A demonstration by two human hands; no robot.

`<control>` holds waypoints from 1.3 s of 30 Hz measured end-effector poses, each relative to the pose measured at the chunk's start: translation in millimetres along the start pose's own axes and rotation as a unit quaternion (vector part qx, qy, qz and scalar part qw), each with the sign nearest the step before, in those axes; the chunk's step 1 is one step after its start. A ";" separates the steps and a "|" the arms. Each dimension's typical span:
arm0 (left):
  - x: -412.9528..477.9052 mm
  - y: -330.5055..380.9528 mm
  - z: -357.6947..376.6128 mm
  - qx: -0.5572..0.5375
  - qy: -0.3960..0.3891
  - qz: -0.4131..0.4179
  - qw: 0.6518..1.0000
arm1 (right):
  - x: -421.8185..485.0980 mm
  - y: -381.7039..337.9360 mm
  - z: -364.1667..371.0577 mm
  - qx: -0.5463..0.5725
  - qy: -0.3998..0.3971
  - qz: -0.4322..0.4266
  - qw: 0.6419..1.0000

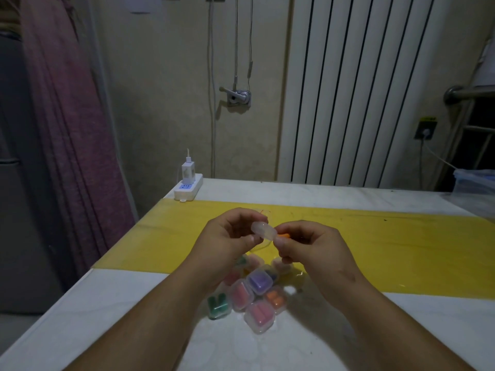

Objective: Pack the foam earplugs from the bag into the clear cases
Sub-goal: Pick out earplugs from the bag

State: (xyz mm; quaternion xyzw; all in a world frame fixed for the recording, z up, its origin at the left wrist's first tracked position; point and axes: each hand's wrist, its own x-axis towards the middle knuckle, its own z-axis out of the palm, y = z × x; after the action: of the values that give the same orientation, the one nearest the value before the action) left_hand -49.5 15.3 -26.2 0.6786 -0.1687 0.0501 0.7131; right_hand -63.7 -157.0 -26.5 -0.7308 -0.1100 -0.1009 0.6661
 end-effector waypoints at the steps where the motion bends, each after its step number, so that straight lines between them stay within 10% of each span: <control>1: 0.3 -0.2 -0.2 0.004 0.002 0.001 1.000 | -0.4 -0.7 0.8 -0.005 0.002 0.002 1.000; 39: -3.1 4.1 4.0 0.041 0.028 -0.013 0.999 | 2.7 10.8 1.6 -0.095 0.038 0.020 0.995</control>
State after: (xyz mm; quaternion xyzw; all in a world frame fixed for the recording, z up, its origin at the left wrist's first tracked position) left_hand -54.3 12.1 -23.2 0.7078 -0.1380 0.0669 0.6896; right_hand -58.0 -156.3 -36.2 -0.7887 -0.0599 -0.1253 0.5989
